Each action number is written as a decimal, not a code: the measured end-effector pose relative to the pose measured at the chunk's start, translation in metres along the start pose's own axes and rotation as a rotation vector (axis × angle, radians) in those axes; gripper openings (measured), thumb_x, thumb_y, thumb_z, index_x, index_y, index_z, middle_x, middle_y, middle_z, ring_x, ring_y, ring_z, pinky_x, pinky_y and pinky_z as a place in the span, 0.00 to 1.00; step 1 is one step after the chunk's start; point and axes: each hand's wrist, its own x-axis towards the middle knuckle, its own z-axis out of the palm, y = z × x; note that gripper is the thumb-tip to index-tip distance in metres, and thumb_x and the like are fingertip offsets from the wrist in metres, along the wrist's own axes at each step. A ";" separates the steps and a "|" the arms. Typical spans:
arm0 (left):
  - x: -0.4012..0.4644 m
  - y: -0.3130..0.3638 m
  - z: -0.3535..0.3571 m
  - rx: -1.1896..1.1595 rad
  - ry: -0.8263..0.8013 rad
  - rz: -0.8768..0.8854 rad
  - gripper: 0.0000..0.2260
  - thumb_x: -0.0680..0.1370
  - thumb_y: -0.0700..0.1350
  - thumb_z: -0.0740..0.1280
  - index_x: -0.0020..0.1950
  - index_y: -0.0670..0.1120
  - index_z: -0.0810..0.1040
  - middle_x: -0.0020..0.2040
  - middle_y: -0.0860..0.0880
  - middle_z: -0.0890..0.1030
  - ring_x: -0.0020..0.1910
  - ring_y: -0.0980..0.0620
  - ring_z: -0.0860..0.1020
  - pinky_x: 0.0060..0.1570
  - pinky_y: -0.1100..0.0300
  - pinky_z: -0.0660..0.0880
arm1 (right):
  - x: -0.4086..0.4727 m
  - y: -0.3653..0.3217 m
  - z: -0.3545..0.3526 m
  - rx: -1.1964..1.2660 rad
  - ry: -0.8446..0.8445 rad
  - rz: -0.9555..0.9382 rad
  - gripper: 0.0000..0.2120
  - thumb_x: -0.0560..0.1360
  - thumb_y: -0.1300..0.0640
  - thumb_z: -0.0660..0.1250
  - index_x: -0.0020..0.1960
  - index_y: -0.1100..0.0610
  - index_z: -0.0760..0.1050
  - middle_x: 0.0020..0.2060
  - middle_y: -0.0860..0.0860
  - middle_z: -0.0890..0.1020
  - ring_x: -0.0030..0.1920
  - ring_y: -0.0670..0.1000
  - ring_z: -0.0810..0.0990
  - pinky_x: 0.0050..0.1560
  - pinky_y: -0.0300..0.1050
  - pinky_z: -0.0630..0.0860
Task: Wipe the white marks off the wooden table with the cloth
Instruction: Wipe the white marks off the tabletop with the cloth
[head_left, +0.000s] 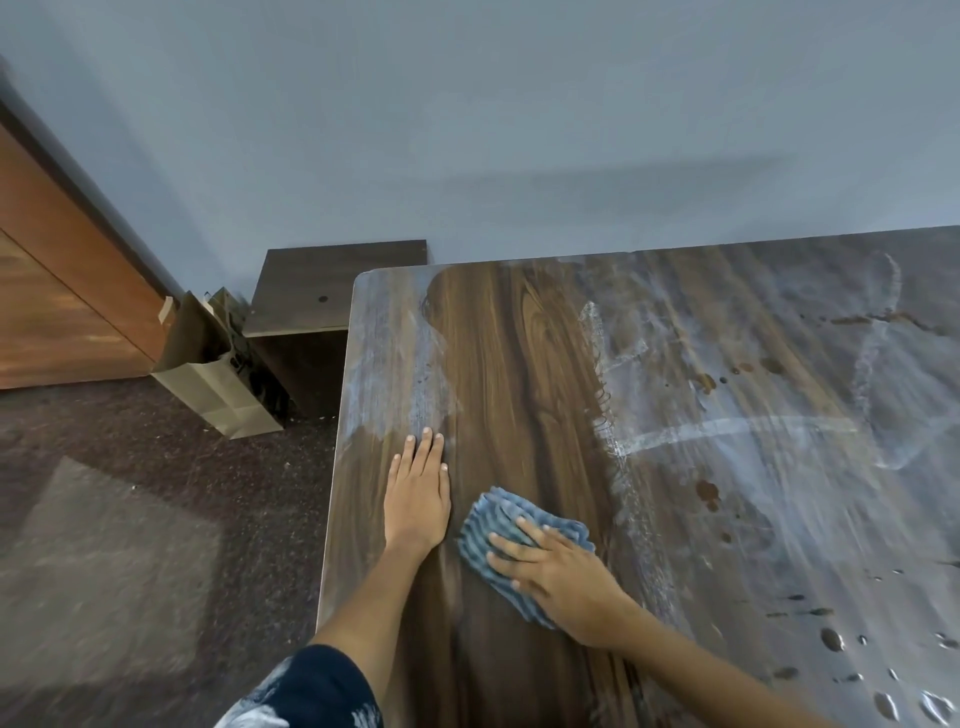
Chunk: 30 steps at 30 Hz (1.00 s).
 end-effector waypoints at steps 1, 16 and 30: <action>-0.001 0.000 0.000 0.003 -0.001 0.001 0.21 0.82 0.48 0.47 0.76 0.48 0.53 0.77 0.51 0.53 0.76 0.52 0.48 0.73 0.57 0.44 | -0.008 0.011 -0.005 -0.007 -0.019 0.023 0.21 0.82 0.50 0.50 0.74 0.42 0.56 0.73 0.34 0.51 0.73 0.42 0.35 0.73 0.43 0.38; -0.029 -0.004 -0.001 0.003 -0.023 0.011 0.21 0.82 0.48 0.48 0.76 0.47 0.54 0.77 0.51 0.53 0.76 0.52 0.48 0.74 0.56 0.45 | 0.012 -0.013 -0.015 0.001 0.008 0.180 0.22 0.82 0.58 0.49 0.76 0.52 0.56 0.77 0.48 0.53 0.77 0.56 0.43 0.73 0.46 0.36; -0.051 -0.005 -0.003 -0.009 -0.022 0.006 0.21 0.82 0.48 0.48 0.76 0.47 0.54 0.77 0.51 0.54 0.76 0.51 0.48 0.74 0.55 0.46 | -0.002 0.010 -0.027 0.124 0.116 0.549 0.21 0.82 0.57 0.51 0.75 0.48 0.58 0.77 0.46 0.53 0.76 0.60 0.48 0.73 0.54 0.51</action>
